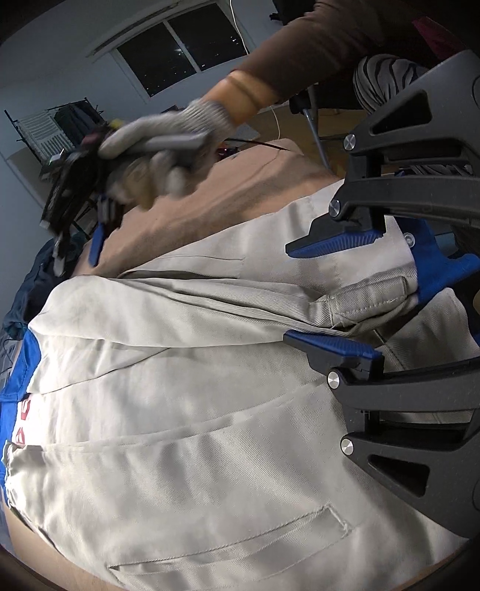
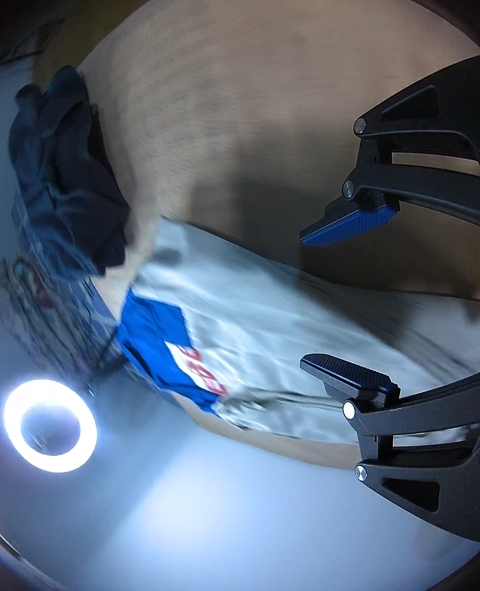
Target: Fold large clothes
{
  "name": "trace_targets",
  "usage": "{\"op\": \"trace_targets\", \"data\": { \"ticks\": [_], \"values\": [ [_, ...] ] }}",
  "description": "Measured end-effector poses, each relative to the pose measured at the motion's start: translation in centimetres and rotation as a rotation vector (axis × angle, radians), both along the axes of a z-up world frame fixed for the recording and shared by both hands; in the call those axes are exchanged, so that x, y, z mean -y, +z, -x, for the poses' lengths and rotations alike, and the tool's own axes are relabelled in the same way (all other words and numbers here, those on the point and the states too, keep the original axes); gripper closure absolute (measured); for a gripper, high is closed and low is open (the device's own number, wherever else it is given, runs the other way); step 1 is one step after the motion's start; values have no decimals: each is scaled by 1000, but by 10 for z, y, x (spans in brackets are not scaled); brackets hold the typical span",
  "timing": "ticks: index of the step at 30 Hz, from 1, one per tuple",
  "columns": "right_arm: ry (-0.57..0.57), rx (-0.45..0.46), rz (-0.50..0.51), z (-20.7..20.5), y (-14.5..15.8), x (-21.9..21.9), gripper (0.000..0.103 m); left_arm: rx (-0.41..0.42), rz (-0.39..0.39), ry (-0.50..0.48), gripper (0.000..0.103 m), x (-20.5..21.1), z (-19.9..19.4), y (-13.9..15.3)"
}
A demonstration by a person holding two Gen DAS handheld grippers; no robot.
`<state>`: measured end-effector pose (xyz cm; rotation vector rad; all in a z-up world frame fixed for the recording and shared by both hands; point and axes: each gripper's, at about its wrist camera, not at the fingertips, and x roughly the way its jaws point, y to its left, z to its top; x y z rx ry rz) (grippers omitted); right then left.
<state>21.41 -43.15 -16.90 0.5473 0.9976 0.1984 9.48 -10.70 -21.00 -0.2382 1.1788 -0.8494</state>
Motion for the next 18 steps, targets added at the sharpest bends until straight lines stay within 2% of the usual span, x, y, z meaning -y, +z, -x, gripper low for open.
{"op": "trace_targets", "data": {
  "ticks": [2, 8, 12, 13, 15, 16, 17, 18],
  "values": [
    [-33, -1, -18, -10, -5, 8, 43, -8, 2, -1, 63, 0, -1, -1],
    [-145, 22, -159, -36, -25, 30, 43, -36, 17, -7, 63, 5, -1, -3],
    [-178, 36, -216, -48, -31, 36, 44, -43, 26, -6, 63, 6, 0, -4],
    [-179, 40, -223, -49, -32, 36, 48, -41, 26, -7, 63, 6, 1, -4],
    [-166, 36, -234, -54, -30, 32, 80, -38, 22, -10, 67, 7, 4, -5],
    [-162, 29, -218, -58, -28, 29, 86, -36, 19, -7, 72, 6, 4, -5],
    [-156, 27, -190, -60, -23, 24, 93, -34, 16, -5, 82, 6, 5, -5],
    [-147, 31, -157, -61, -17, 18, 95, -33, 18, -7, 86, 6, 6, -5]
  ]
}}
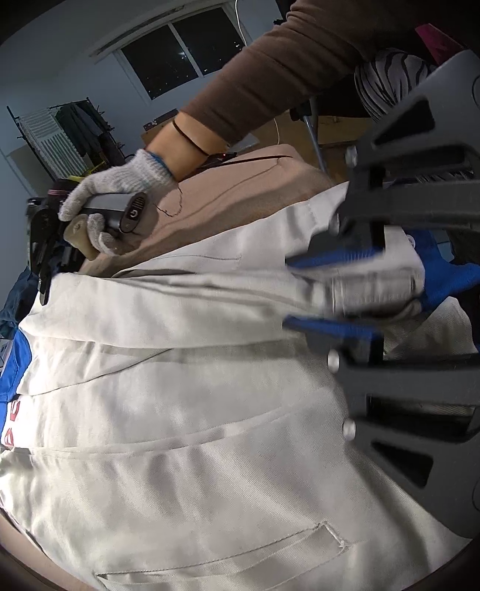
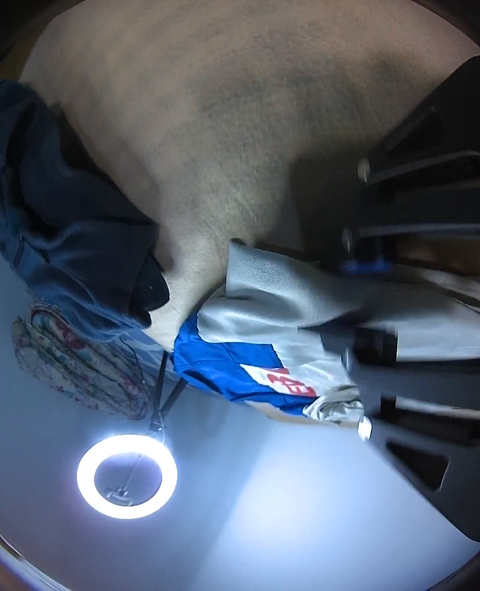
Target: Fold large clothes
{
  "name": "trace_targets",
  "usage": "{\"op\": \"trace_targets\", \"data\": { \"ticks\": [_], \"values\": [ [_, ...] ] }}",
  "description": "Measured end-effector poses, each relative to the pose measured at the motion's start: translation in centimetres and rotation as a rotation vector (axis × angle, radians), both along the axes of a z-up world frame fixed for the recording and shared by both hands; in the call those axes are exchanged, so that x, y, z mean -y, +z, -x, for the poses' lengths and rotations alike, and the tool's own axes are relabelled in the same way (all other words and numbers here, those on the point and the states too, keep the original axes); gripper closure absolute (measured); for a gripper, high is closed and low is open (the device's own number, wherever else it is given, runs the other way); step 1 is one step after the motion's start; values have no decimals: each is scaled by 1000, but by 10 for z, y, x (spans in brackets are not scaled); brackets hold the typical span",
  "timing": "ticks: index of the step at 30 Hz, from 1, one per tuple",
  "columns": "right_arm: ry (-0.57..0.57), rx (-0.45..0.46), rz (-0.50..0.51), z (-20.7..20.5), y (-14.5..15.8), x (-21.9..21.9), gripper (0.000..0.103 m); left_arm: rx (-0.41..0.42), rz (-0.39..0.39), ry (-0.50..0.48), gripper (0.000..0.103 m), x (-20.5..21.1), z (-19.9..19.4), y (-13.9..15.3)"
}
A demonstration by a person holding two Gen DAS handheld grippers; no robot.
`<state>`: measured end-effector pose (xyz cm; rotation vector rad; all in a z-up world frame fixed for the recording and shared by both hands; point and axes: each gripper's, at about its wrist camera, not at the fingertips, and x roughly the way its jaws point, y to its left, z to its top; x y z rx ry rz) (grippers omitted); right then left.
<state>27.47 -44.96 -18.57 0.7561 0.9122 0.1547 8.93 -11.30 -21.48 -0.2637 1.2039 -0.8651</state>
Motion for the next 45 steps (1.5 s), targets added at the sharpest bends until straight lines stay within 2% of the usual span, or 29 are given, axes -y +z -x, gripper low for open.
{"op": "trace_targets", "data": {
  "ticks": [5, 10, 13, 17, 18, 20, 24, 26, 29, 31, 33, 34, 35, 37, 39, 41, 42, 43, 45],
  "values": [
    [60, 47, 125, -1, 41, -36, 99, 15, 17, -13, 87, 0, 9, 3],
    [153, 67, 278, -12, 72, -95, 100, 1, 41, -14, 88, -5, 15, 1],
    [213, 67, 349, -25, 75, -131, 100, -10, 52, -13, 88, -7, 16, 0],
    [302, 45, 438, -44, 62, -183, 100, -22, 60, -7, 88, -12, 17, -2],
    [324, 36, 454, -48, 56, -196, 100, -9, 90, 8, 88, -12, 16, -3],
    [365, 15, 479, -55, 42, -216, 100, -20, 91, 13, 88, -15, 16, -6],
    [490, -111, 494, -66, 9, -248, 95, -38, 91, 27, 88, -19, 15, -9],
    [524, -116, 461, -59, 15, -249, 93, -44, 96, 29, 88, -19, 14, -9],
    [564, -55, 392, -45, 43, -233, 90, -47, 101, 30, 88, -18, 13, -8],
    [550, -6, 420, -39, 61, -221, 86, -49, 105, 31, 88, -18, 12, -8],
    [505, 12, 537, -40, 73, -211, 59, -54, 109, 32, 88, -19, 11, -9],
    [497, 15, 591, -41, 74, -209, 53, -54, 110, 33, 88, -20, 11, -9],
    [507, 8, 626, -43, 72, -209, 49, -55, 110, 34, 88, -19, 10, -9],
    [521, -21, 688, -49, 63, -212, 49, -55, 110, 34, 88, -23, 8, -10],
    [525, -79, 837, -56, 41, -222, 49, -53, 109, 34, 88, -26, 7, -10],
    [531, -127, 940, -61, 24, -225, 51, -53, 110, 34, 88, -27, 8, -9],
    [535, -150, 967, -63, 15, -225, 77, -53, 111, 34, 88, -27, 8, -9],
    [541, -182, 948, -65, 10, -220, 94, -55, 113, 34, 88, -27, 8, -9],
    [512, -176, 888, -63, 20, -213, 95, -60, 121, 34, 88, -31, 7, -9]
  ]
}}
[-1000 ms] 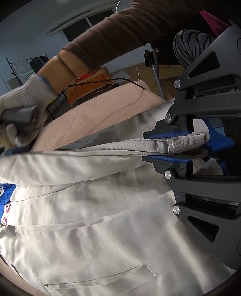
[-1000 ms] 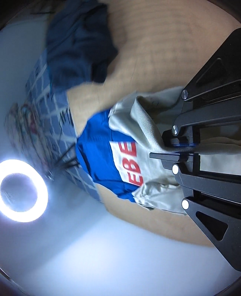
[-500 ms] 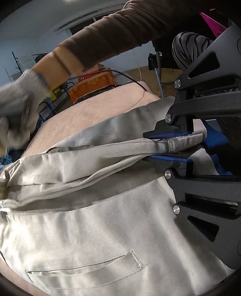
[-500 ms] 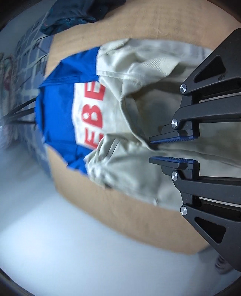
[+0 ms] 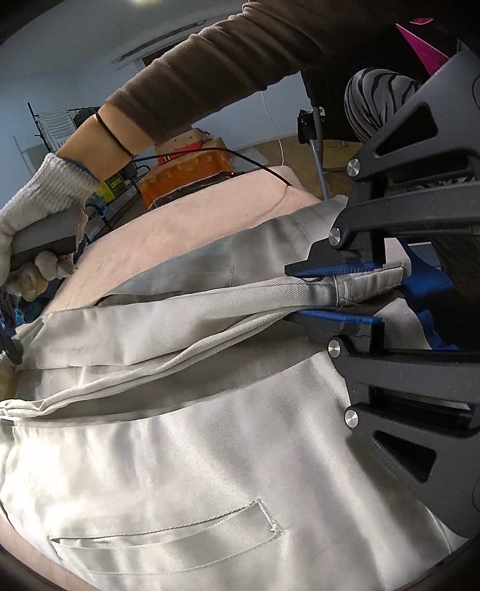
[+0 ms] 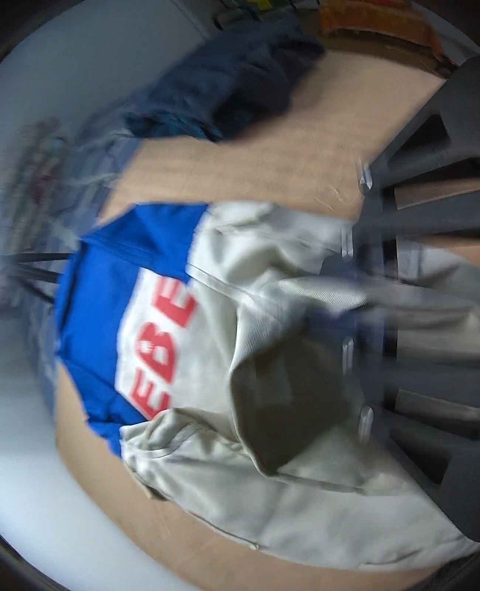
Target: Fold large clothes
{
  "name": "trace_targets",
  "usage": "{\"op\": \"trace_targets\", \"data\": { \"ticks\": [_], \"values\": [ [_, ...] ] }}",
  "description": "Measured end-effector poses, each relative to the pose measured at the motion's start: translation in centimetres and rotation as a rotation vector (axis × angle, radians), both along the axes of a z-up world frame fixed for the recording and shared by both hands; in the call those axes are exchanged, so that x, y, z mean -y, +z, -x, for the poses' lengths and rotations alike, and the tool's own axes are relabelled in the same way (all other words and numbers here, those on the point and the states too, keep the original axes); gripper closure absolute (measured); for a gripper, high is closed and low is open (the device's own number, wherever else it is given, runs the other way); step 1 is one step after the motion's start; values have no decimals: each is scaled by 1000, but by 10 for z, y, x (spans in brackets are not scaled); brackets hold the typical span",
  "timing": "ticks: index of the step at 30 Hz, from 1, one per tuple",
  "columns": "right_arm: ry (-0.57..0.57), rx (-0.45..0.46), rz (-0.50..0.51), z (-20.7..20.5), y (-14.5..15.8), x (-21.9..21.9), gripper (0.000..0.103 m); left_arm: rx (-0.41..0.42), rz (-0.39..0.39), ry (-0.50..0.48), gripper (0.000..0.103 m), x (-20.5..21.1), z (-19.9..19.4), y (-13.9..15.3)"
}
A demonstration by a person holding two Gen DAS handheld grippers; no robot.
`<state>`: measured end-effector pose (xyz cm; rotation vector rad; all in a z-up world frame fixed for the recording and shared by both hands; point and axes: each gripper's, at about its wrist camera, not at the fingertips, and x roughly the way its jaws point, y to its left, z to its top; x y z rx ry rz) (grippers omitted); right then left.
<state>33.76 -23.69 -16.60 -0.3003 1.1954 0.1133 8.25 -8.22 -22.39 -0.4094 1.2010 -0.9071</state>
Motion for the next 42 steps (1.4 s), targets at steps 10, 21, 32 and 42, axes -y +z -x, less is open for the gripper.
{"op": "trace_targets", "data": {
  "ticks": [10, 21, 32, 42],
  "values": [
    [-83, -19, -264, -22, 10, -21, 97, -20, 23, 2, 89, -9, -4, -2],
    [-44, 2, -494, -1, 7, -15, 86, -30, 34, 4, 89, -19, -5, 3],
    [50, 36, -330, 110, 1, -22, 90, 52, 58, -3, 89, -50, 17, 33],
    [129, 28, -302, 160, -1, -51, 88, 165, 24, 92, 60, -104, 32, 63]
  ]
}}
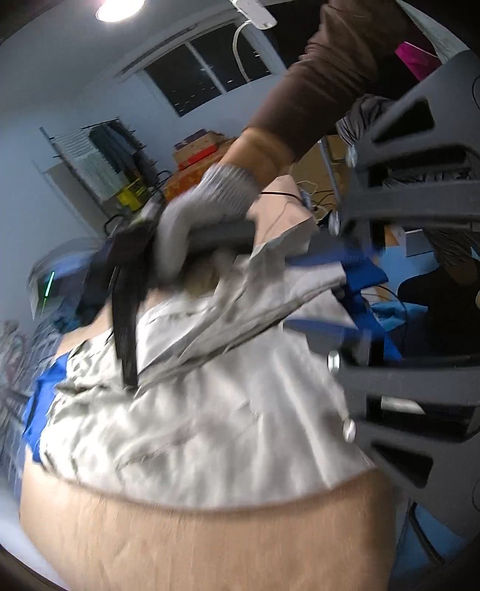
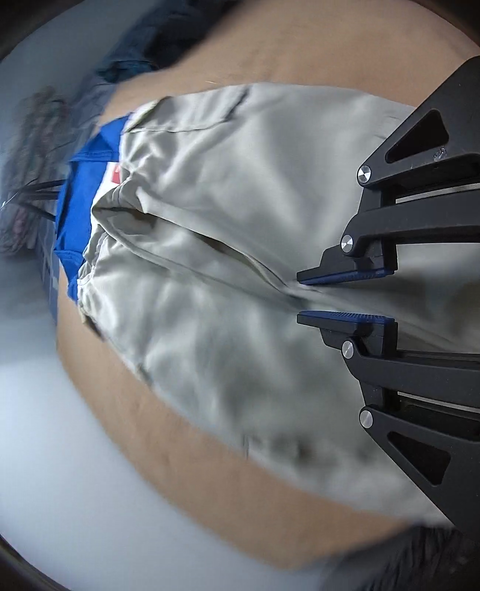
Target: Fold large clothes
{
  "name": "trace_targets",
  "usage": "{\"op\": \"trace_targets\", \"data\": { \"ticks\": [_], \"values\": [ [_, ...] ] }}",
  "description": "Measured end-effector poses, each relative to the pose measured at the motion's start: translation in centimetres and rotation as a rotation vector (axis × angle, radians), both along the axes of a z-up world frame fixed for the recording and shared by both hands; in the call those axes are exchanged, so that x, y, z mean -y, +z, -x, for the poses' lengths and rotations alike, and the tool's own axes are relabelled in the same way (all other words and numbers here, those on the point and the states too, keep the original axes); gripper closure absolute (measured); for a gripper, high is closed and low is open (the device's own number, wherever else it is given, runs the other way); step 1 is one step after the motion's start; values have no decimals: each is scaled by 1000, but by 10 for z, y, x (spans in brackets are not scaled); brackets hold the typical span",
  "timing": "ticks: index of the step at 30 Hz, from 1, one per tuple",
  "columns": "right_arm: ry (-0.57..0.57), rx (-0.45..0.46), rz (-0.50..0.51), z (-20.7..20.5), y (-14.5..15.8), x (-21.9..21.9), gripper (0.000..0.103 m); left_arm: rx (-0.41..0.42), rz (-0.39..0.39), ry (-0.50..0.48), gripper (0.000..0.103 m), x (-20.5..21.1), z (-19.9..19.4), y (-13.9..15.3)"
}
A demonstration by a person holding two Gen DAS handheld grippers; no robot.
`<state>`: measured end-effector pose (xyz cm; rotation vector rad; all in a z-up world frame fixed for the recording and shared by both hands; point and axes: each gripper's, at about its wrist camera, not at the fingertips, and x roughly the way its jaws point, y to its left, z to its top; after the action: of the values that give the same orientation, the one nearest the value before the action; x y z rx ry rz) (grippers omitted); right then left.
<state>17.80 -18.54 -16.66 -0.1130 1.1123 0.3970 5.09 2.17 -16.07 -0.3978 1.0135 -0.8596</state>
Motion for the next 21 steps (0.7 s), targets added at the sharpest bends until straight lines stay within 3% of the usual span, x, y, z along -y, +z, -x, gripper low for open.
{"op": "trace_targets", "data": {
  "ticks": [5, 9, 14, 16, 21],
  "values": [
    [-26, 128, -71, 59, 42, 40, 87, -42, -12, 106, 55, -34, -5, -11],
    [-62, 128, -67, 100, 47, 63, 87, -136, -2, 194, 52, -53, -16, -31],
    [-22, 58, -119, 139, 27, 62, 87, -256, 18, 263, 51, -68, -19, -66],
    [27, 44, -117, 152, 16, 49, 87, -263, 26, 270, 51, -69, -17, -71],
    [102, 13, -1, 181, -25, 21, 86, -243, 6, 275, 51, -63, -14, -69]
  ]
}}
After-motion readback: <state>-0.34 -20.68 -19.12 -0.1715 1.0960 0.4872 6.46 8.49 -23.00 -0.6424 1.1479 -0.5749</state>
